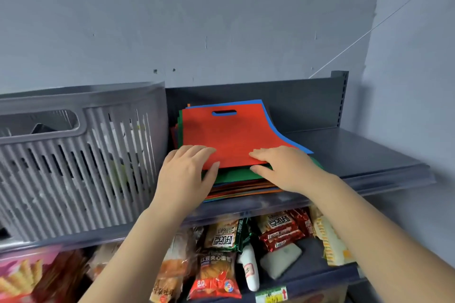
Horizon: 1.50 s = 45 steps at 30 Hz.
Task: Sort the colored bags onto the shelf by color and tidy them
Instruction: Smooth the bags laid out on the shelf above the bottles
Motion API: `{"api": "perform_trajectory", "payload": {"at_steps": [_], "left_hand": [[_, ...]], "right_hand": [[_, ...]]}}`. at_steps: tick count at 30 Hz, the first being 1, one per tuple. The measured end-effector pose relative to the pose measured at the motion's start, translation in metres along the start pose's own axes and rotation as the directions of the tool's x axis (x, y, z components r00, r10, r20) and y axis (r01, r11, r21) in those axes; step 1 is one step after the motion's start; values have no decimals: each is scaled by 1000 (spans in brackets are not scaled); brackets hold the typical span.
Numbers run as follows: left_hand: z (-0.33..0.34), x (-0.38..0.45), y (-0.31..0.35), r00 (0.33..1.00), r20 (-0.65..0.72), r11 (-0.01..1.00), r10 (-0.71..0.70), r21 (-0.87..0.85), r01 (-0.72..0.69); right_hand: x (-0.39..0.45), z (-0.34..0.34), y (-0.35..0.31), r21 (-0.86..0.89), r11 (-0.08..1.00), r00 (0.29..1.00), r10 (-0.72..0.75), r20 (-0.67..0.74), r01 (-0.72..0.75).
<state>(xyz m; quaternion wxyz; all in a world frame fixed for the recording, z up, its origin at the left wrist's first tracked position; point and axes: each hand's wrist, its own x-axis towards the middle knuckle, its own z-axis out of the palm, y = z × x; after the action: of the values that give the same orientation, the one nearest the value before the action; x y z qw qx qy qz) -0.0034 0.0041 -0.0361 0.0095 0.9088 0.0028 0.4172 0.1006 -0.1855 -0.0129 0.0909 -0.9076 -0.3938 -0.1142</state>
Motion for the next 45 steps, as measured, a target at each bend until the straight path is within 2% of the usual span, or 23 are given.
{"api": "perform_trajectory", "payload": {"at_steps": [5,11,12,15,18,20,22,25,29,33,36,39,42,45], "left_hand": [[-6,2,-5,995,-59,994,-81,-79,76],[-10,7,-8,978,-170,991,-121,-81,108],[-9,8,-7,981,-152,991,-124,-65,115],[-2,12,-2,987,15,987,-157,-37,158],[8,15,5,968,205,987,-142,-40,153],[14,14,6,943,278,979,-186,-26,201],[15,13,6,942,267,975,-202,-36,219],[12,9,5,960,232,982,-158,-65,178],[4,1,3,974,205,982,-92,-146,124],[-1,4,2,973,20,968,-228,-106,229],[-4,16,7,913,-65,914,-402,-87,396],[-3,28,7,830,12,829,-557,-55,557],[-1,35,9,778,76,775,-623,-69,628],[0,39,8,754,145,727,-640,-203,656]], "right_hand": [[11,-9,13,43,999,1000,-3,-4,3],[24,-18,37,168,979,966,154,-209,-120],[25,-18,40,187,974,956,174,-237,-131],[25,-20,48,245,961,931,203,-305,-129],[19,-21,57,174,978,926,170,-338,-116],[14,-21,67,83,989,942,145,-302,-125],[7,-21,76,-20,990,956,132,-262,-143],[-5,-19,82,-71,992,971,87,-221,-105],[-22,-22,80,165,985,990,66,-126,-45],[-16,-24,86,391,913,987,152,-53,-119],[-1,-21,98,398,895,966,249,-68,-203],[10,-19,104,377,882,952,306,-2,-283],[18,-18,107,390,847,927,371,52,-361],[23,-17,110,425,790,893,433,123,-441]]}}
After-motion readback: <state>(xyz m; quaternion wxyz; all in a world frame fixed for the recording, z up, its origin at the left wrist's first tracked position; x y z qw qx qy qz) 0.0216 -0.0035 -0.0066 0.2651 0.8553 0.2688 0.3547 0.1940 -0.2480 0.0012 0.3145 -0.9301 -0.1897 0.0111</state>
